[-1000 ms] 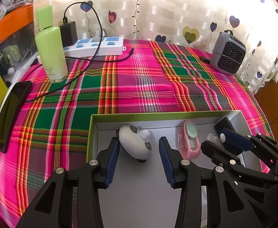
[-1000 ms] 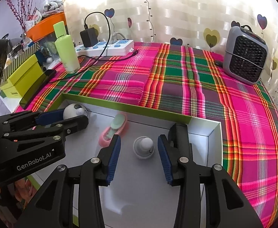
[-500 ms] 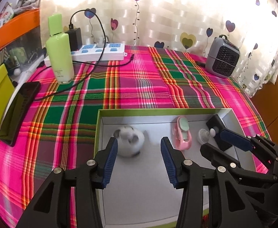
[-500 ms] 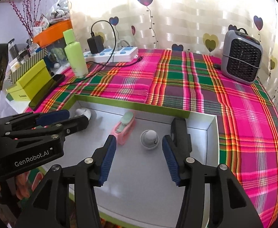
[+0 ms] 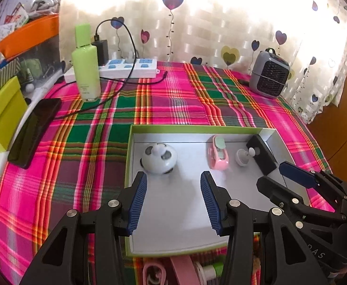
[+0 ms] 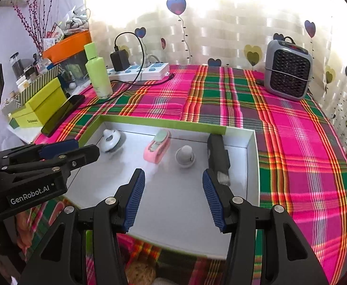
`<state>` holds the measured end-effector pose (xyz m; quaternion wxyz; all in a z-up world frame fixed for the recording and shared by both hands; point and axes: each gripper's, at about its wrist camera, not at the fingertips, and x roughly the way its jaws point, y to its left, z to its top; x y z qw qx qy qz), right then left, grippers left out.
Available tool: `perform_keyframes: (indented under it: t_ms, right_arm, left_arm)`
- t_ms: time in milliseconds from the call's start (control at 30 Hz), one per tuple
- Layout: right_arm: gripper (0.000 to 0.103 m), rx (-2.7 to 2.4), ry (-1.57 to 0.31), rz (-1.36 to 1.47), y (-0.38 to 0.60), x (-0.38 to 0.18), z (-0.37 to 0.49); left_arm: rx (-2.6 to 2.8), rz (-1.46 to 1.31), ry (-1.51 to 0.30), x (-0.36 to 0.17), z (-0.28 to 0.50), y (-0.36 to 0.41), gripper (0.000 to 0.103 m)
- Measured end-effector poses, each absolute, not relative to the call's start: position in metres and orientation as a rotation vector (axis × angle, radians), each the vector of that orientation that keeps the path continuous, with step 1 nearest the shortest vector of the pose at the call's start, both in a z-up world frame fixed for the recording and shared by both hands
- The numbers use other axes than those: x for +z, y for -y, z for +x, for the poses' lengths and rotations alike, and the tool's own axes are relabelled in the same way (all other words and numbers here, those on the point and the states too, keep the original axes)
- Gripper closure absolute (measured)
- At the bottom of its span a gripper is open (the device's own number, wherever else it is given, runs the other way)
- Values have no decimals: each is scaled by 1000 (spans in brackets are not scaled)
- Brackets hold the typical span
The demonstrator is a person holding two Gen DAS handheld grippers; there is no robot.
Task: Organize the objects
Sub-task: 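Withdraw both tools from the box toward the items on the tablecloth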
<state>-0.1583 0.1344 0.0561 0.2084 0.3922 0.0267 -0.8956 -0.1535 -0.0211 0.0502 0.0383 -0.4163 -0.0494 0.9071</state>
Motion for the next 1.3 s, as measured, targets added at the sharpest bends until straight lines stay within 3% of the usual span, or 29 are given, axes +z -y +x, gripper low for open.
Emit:
perform_keyframes:
  t_ms: [533,1300]
  right_arm:
    - [51,-2511,-62,1068,-145,59,-115]
    - [51,-2530,-8,1099,-172,42,-76]
  left_arm:
    - [2804,-1223,148,53,-103,27,57]
    - [2802,-1221,288,33,-53,52,57]
